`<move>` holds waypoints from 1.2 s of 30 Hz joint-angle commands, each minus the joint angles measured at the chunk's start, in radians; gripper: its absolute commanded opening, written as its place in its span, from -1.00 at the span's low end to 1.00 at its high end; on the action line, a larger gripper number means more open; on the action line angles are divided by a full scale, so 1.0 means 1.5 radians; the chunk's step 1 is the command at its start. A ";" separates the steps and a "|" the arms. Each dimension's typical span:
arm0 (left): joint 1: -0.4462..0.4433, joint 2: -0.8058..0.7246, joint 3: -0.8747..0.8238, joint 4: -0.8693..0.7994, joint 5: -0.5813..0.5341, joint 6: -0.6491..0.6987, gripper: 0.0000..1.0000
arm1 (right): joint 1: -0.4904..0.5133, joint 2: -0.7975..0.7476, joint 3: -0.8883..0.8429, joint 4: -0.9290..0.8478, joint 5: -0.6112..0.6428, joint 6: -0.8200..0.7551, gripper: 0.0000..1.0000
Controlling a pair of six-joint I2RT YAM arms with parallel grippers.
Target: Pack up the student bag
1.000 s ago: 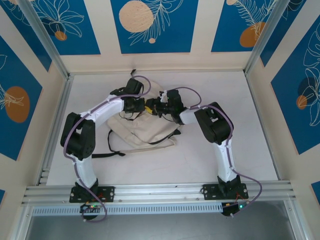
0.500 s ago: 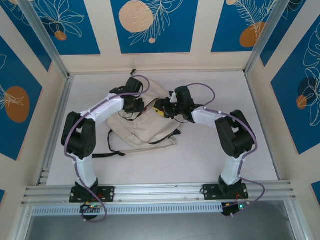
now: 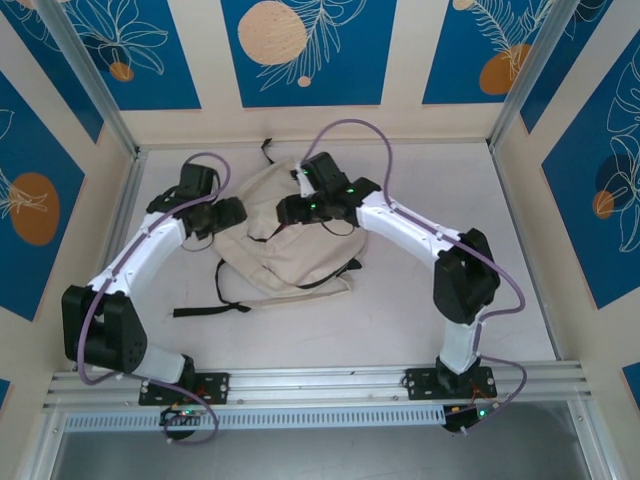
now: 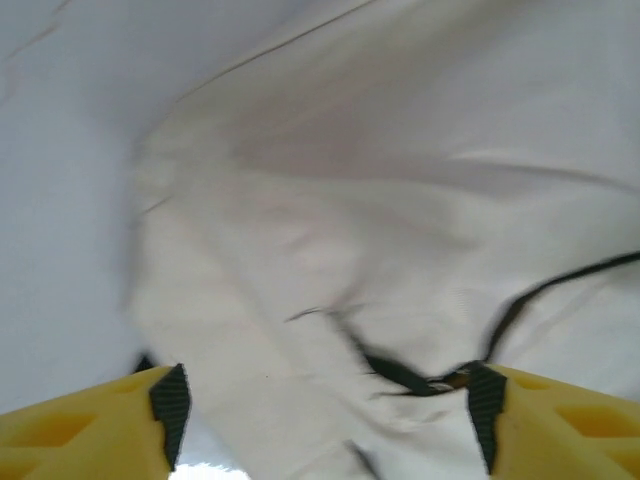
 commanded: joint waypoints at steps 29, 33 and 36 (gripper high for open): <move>0.156 -0.090 -0.164 -0.002 0.028 -0.058 0.90 | 0.140 0.385 0.428 -0.267 0.262 -0.347 0.03; 0.156 -0.090 -0.166 0.002 0.035 -0.061 0.91 | 0.139 0.385 0.424 -0.272 0.274 -0.360 -0.01; 0.156 -0.091 -0.165 0.005 0.039 -0.061 0.91 | 0.136 0.382 0.425 -0.269 0.279 -0.354 -0.29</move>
